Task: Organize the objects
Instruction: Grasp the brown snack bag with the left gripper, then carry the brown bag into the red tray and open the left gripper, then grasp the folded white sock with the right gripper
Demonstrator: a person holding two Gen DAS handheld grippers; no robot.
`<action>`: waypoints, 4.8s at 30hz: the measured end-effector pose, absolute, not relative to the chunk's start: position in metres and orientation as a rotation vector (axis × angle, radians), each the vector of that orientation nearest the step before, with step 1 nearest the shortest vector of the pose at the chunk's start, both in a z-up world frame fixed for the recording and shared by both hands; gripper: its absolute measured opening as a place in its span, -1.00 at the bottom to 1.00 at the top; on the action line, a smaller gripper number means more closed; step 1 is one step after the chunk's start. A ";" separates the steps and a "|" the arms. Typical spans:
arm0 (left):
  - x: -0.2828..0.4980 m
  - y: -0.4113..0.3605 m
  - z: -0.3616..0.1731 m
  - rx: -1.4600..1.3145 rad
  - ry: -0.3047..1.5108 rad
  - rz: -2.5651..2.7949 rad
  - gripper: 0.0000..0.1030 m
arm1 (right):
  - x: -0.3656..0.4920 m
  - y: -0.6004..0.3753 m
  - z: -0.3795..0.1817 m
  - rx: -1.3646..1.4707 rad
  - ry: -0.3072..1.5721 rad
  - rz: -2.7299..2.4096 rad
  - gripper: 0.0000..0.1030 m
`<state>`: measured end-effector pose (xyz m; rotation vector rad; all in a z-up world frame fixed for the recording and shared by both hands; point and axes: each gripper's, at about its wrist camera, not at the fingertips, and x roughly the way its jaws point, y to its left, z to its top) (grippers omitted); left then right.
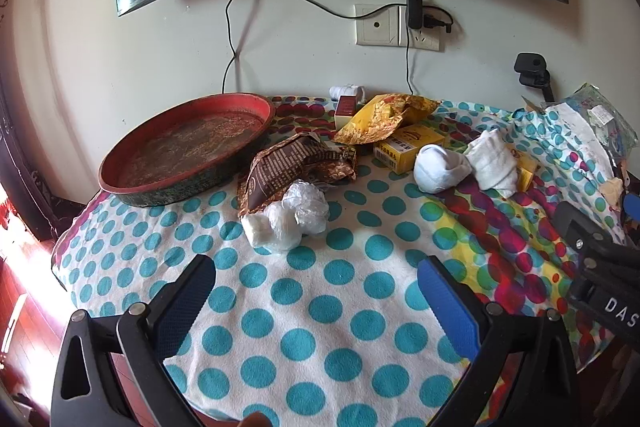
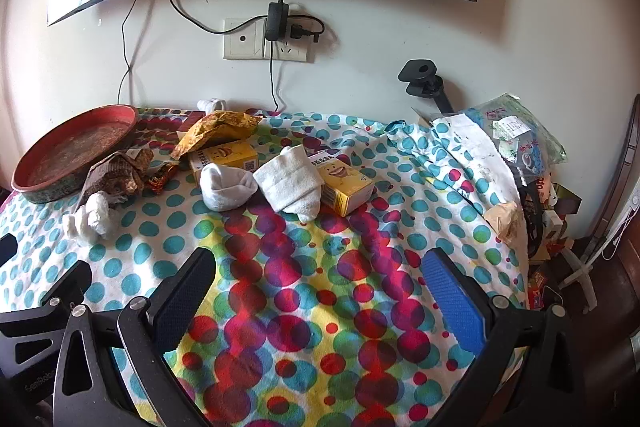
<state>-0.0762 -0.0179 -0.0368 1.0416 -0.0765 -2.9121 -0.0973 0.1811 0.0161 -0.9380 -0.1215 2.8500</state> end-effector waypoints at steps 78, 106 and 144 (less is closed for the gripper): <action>-0.196 -0.212 0.005 0.957 0.104 -2.806 0.79 | -0.172 0.205 -0.038 -1.149 -0.173 2.851 1.00; -0.246 -0.185 0.008 1.015 -0.045 -2.808 -0.06 | -0.166 0.188 -0.032 -1.150 -0.207 2.880 1.00; -0.053 -0.118 0.013 0.842 0.060 -3.054 0.95 | -0.145 0.233 -0.020 -1.068 -0.269 2.846 0.81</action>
